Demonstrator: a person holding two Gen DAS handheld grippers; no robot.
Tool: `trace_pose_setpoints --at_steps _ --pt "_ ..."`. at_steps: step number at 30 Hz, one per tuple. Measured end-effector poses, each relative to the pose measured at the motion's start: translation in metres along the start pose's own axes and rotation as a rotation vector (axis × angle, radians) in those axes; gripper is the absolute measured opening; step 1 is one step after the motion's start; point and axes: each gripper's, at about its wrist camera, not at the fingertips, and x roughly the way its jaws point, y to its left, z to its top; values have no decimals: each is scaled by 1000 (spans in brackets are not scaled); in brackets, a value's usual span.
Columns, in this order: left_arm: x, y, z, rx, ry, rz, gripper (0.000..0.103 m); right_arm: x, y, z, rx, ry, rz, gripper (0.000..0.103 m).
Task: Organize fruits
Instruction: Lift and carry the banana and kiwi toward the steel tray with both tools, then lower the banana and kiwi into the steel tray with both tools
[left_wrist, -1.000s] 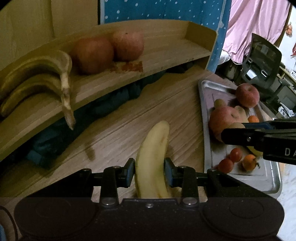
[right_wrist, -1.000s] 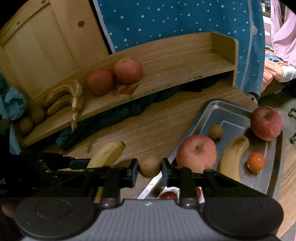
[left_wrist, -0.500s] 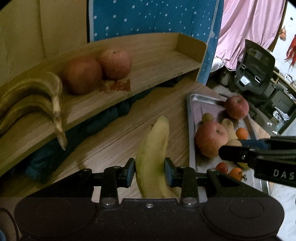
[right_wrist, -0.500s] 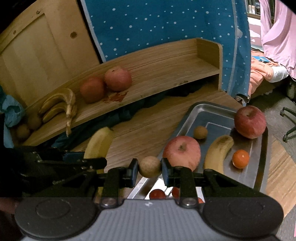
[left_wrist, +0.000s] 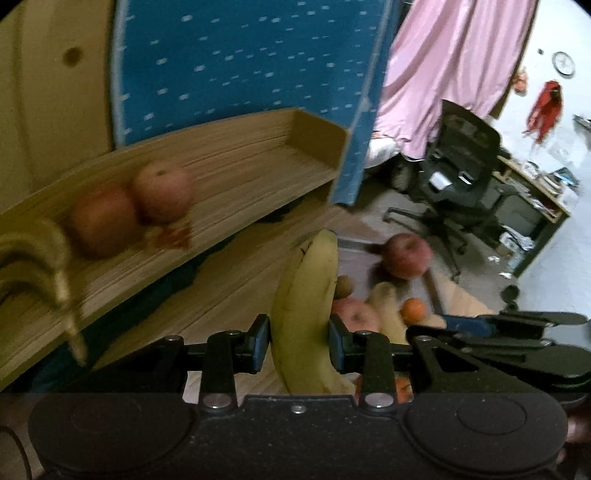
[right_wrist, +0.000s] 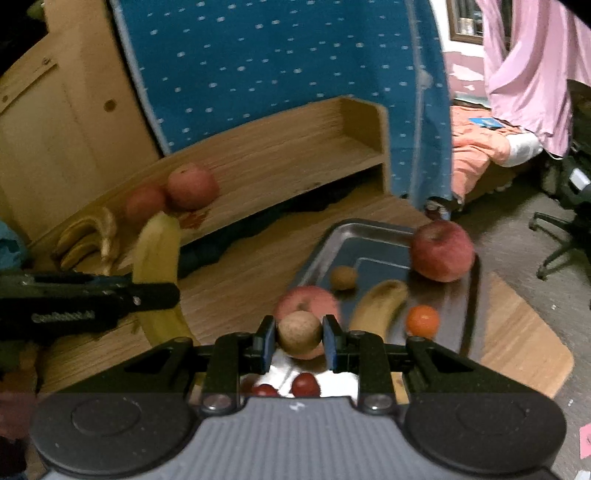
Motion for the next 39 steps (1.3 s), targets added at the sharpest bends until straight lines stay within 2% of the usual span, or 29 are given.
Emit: trace_pose_setpoints --at_steps 7,12,20,39 --pt "28 -35 25 49 5 -71 36 -4 -30 -4 47 -1 -73 30" --pt "56 -53 40 57 22 -90 36 -3 -49 0 59 -18 -112 30" --pt "96 -70 57 59 63 -57 36 17 -79 18 86 -37 -125 30" --pt "153 -72 77 17 133 -3 36 58 -105 31 88 42 -75 31"
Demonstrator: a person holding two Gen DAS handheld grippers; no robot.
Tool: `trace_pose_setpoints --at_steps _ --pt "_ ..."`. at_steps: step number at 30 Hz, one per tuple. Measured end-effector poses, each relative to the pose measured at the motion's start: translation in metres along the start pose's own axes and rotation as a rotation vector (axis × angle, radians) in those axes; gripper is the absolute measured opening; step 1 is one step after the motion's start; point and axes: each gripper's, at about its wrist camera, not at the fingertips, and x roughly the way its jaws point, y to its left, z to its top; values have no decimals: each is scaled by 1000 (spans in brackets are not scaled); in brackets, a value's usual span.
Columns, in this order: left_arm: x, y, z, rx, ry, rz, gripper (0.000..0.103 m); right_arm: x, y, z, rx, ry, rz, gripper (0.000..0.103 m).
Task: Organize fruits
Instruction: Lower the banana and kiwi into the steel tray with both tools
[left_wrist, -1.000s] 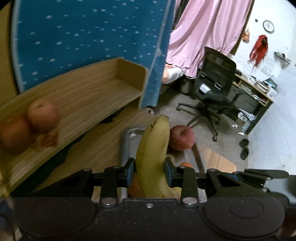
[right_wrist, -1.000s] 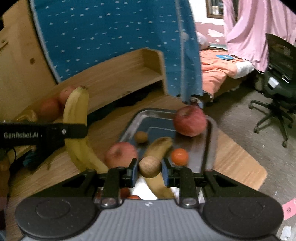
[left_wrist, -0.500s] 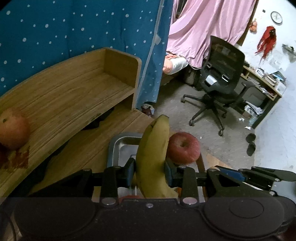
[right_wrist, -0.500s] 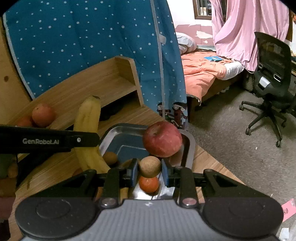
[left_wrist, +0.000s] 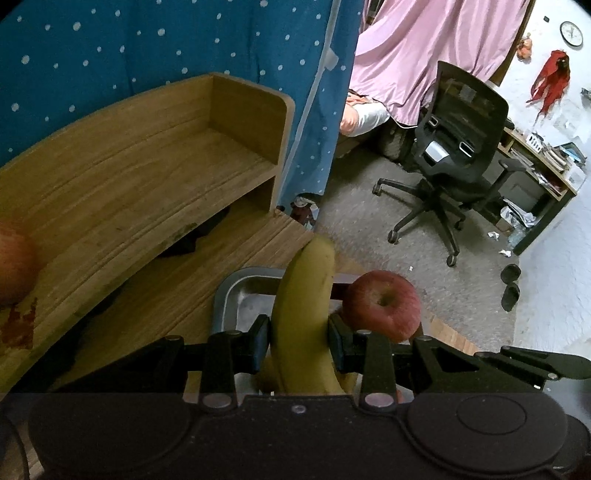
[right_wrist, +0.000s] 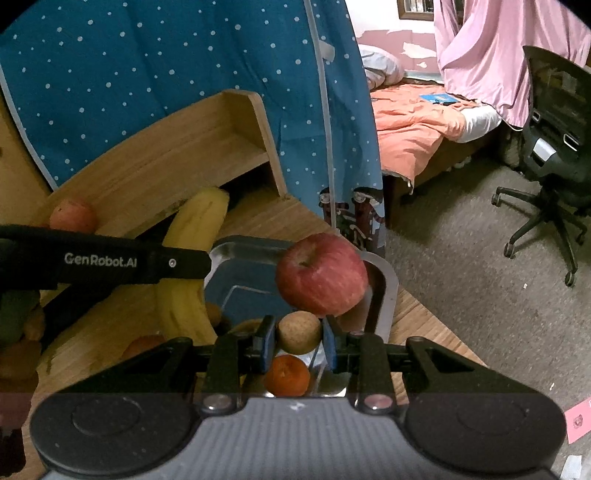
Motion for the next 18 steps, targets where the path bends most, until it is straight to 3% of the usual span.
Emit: trace_pose_setpoints --at_steps 18 --pt "24 -5 2 -30 48 40 36 17 -12 3 17 42 25 31"
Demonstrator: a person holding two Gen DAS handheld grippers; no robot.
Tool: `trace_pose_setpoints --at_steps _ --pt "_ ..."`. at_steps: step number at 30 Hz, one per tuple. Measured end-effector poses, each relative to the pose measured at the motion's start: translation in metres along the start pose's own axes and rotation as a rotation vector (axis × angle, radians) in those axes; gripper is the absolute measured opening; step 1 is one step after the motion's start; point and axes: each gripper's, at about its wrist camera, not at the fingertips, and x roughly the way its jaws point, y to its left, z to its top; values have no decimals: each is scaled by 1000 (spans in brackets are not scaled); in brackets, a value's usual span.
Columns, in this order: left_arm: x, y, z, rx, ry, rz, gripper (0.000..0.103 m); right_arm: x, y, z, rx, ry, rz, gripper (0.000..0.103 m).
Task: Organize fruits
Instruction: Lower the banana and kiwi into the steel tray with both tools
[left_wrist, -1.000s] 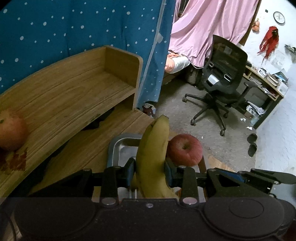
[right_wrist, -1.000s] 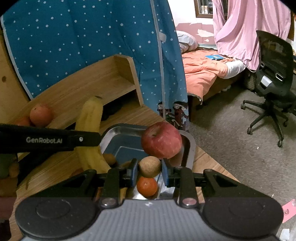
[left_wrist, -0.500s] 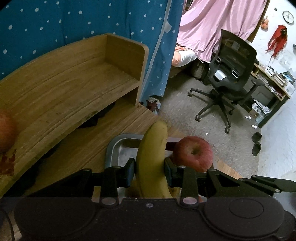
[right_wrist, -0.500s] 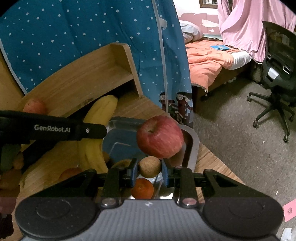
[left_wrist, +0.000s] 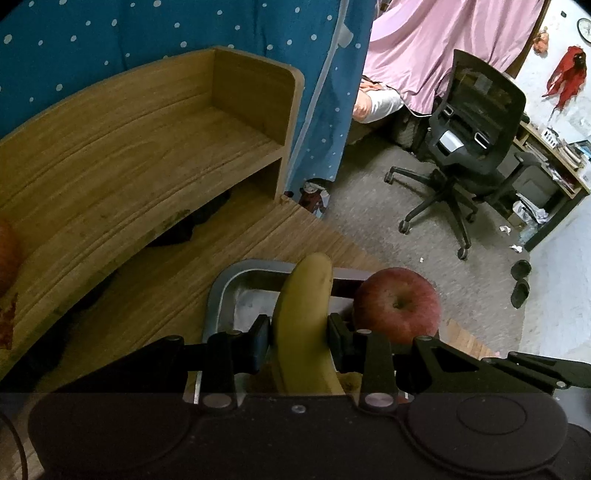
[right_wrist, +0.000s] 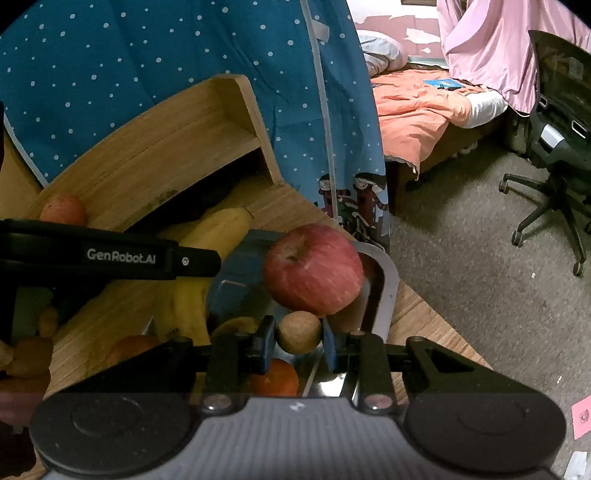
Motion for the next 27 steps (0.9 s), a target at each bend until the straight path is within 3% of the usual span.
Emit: trace_pose_setpoints --at_steps 14,19,27 --pt "-1 -2 -1 9 16 43 39 10 -1 3 24 9 9 34" --pt "-10 2 -3 2 -8 45 55 7 0 2 25 1 0 38" --pt "-31 6 -2 6 -65 60 84 -6 1 7 40 -46 -25 59"
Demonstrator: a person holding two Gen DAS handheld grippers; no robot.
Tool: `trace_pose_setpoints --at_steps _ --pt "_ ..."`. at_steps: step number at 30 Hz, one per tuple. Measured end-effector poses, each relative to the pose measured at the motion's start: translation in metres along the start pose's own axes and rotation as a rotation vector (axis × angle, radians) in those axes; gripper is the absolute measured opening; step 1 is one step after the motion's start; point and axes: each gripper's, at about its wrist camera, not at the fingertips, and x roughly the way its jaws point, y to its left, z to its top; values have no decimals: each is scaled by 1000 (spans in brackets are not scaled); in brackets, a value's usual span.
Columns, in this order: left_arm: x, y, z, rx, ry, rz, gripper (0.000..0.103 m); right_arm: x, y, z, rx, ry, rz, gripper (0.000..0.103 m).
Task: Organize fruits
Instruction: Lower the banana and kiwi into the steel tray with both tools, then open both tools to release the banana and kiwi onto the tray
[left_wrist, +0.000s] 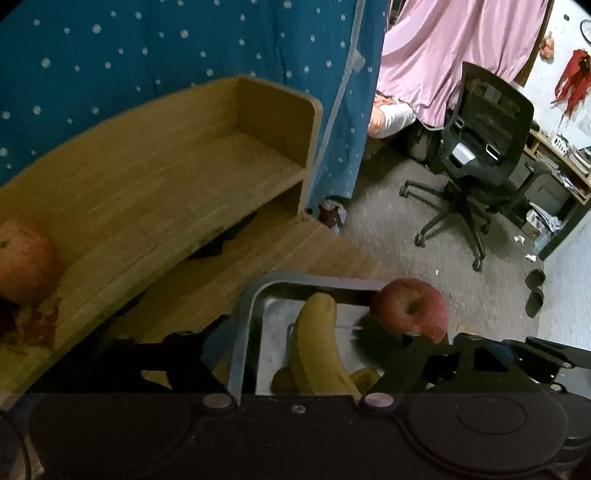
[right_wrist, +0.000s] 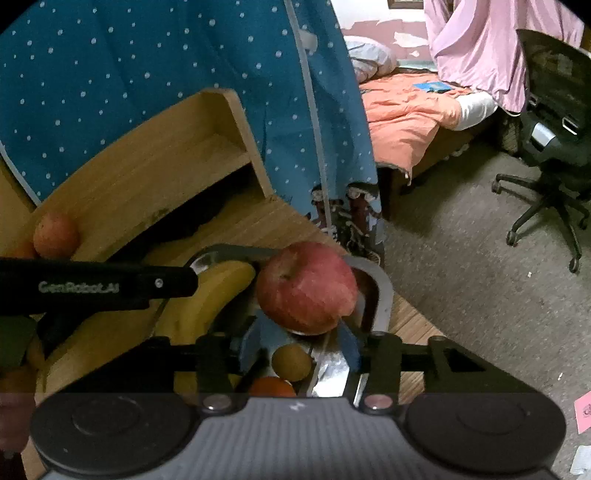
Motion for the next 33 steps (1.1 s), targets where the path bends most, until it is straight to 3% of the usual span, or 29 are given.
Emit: trace_pose_setpoints --at_steps 6,15,33 --pt "-19 10 -2 -15 -40 31 97 -11 2 2 3 -36 -18 77" --pt "-35 28 -12 -43 -59 63 102 -21 9 4 14 -72 -48 101" --pt "-72 61 -41 -78 -94 95 102 -47 38 -6 28 -120 -111 103"
